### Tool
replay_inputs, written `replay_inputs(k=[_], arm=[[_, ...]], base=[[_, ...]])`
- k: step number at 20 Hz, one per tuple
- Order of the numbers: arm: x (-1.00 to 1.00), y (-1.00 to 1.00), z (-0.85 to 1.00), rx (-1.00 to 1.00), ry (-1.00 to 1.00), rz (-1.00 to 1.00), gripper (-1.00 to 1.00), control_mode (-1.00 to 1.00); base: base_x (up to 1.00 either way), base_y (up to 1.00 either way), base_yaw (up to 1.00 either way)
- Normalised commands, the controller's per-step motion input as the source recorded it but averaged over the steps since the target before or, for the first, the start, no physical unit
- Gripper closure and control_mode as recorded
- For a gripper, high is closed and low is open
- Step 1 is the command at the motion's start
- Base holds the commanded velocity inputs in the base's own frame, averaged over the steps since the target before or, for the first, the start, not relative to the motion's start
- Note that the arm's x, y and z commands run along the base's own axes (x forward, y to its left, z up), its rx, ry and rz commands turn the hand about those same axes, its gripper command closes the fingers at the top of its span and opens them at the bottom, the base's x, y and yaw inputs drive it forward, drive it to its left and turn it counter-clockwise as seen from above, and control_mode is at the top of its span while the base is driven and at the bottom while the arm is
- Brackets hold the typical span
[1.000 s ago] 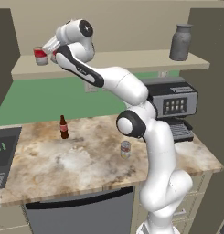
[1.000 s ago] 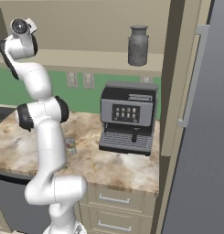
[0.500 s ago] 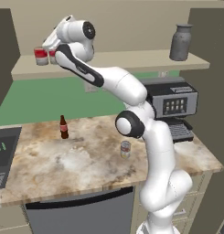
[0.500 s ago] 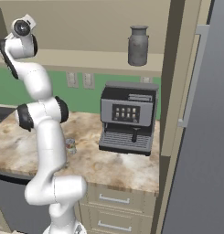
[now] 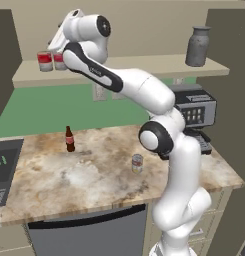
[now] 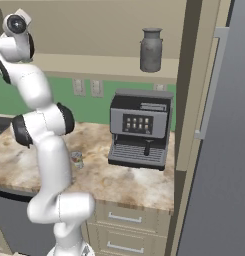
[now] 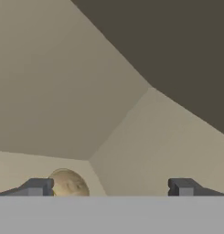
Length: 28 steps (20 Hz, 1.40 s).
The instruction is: Pick the cans from the counter and place them in their designated side in the cabinet.
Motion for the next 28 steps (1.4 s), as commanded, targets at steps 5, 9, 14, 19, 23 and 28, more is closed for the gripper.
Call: replay_inputs(k=[5, 9, 14, 19, 23, 28], arm=[[-0.87, -0.02, -0.58, -0.02, -0.2, 0.05, -1.0, -1.0], [-0.94, -0.06, -0.48, -0.01, -0.2, 0.05, -1.0, -1.0], [-0.82, -0.17, 0.03, 0.0, -0.19, 0.04, -1.0, -1.0], [-0.76, -0.13, 0.18, 0.0, -0.02, 0.0, -1.0, -1.0], [-0.8, -0.03, 0.1, -0.03, 0.05, 0.0, -1.0, -1.0], [-0.84, -0.02, 0.04, -0.06, 0.11, 0.0, -1.0, -1.0]], base=[[0.0, 0.0, 0.0], [0.0, 0.0, 0.0], [0.0, 0.0, 0.0], [0.0, 0.0, 0.0], [0.0, 0.0, 0.0], [0.0, 0.0, 0.0]])
